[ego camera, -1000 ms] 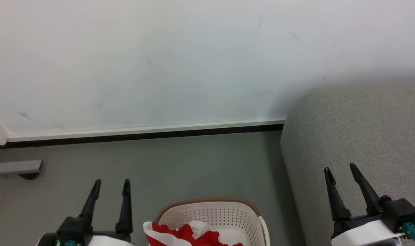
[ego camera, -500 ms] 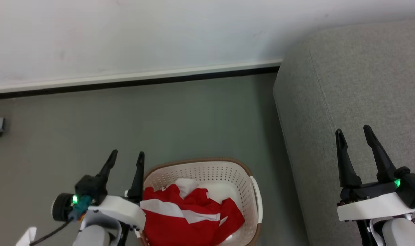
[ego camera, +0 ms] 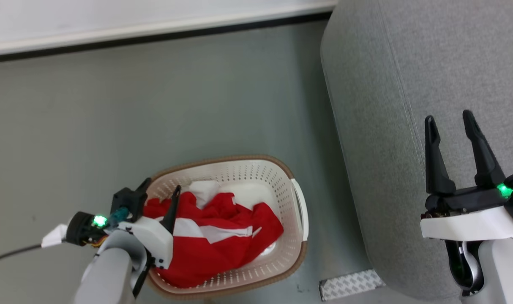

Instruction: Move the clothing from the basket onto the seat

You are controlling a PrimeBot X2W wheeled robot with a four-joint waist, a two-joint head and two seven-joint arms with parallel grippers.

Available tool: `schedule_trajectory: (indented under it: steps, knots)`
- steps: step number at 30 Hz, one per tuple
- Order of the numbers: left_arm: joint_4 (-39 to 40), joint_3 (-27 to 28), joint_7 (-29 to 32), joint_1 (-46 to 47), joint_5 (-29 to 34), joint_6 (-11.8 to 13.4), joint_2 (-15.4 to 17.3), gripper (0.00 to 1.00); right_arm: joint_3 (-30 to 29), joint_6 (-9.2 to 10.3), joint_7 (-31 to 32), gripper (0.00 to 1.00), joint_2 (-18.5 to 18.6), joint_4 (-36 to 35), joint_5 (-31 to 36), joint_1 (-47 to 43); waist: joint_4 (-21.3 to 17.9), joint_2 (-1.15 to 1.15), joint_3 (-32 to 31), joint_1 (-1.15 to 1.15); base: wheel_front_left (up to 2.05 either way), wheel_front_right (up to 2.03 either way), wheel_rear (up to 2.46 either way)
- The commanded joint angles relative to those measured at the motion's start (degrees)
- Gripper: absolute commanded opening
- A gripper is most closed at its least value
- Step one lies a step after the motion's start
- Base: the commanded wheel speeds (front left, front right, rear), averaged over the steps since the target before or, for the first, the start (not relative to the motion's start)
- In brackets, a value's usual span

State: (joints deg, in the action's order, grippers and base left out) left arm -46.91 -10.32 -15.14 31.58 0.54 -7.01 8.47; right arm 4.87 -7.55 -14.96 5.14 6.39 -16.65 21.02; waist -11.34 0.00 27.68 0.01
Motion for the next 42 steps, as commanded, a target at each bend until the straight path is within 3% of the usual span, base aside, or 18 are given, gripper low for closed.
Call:
schedule_trajectory:
  steps: [1,7,19,42]
  knots:
    - [-1.50,-0.65,-0.02,1.48,0.84,-0.09,0.73,1.00,-0.33,0.12,-0.17,1.00,-0.29,-0.45,0.36,1.03,-1.52,0.00,2.57,-0.01,0.00,0.00,0.00]
    - [-11.44,-5.15,0.51,6.92,1.65,-0.45,2.31,1.00,-0.93,0.12,-0.17,1.00,-1.10,-1.42,-0.52,3.01,-3.75,0.00,6.66,-0.01,0.00,0.00,0.00]
    - [-24.44,-20.62,5.21,14.72,0.81,-0.42,2.95,1.00,-1.00,0.12,-0.17,1.00,-2.33,-2.51,-1.59,5.44,-7.15,0.00,13.08,-0.01,0.00,0.00,0.00]
    - [-26.90,-45.88,23.05,21.71,-3.89,-0.44,8.81,1.00,-0.42,0.12,-0.17,1.00,-2.35,-4.39,-6.23,8.70,-11.67,0.00,21.27,-0.01,0.00,0.00,0.00]
